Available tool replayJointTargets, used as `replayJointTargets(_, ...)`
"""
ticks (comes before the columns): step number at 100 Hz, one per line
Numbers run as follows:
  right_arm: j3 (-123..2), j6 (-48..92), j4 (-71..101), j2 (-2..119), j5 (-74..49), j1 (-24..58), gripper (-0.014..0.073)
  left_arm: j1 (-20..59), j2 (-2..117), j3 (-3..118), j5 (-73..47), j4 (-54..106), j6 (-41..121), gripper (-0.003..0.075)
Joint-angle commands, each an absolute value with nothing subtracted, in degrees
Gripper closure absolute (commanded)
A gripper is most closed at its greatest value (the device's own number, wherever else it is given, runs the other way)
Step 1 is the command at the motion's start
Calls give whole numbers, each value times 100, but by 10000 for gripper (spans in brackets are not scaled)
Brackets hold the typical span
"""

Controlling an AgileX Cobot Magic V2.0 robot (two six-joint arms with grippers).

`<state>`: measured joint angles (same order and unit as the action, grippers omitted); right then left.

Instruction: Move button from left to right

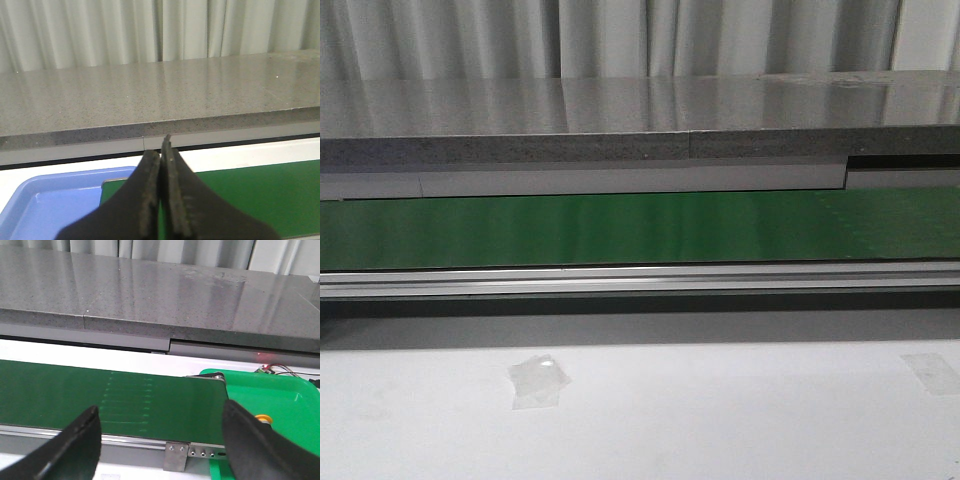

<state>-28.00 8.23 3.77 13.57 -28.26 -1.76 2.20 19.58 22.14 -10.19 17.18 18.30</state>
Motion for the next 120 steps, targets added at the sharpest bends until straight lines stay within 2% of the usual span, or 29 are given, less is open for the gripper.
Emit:
replayJointTargets(1, -2945, 885, 404, 1410, -2450, -168, 82, 271, 1991, 2373, -558, 1792, 1800, 740)
replayJointTargets(15, -2945, 885, 404, 1410, -2490, -168, 94, 271, 1991, 2373, -558, 1792, 1800, 740)
replayJointTargets(22, -2945, 885, 404, 1410, -2490, -168, 145, 271, 1991, 2373, -558, 1792, 1800, 740)
replayJointTargets(31, -2945, 885, 404, 1410, -2490, -168, 265, 271, 1991, 2373, -558, 1792, 1800, 740)
replayJointTargets(47, -2945, 885, 404, 1410, -2492, -168, 555, 271, 1991, 2373, -558, 1792, 1800, 740)
replayJointTargets(55, -2945, 885, 404, 1410, -2492, -168, 666, 271, 1991, 2373, -558, 1792, 1800, 740)
replayJointTargets(120, -2945, 885, 404, 1410, -2497, -168, 659, 271, 1991, 2373, -558, 1792, 1800, 740)
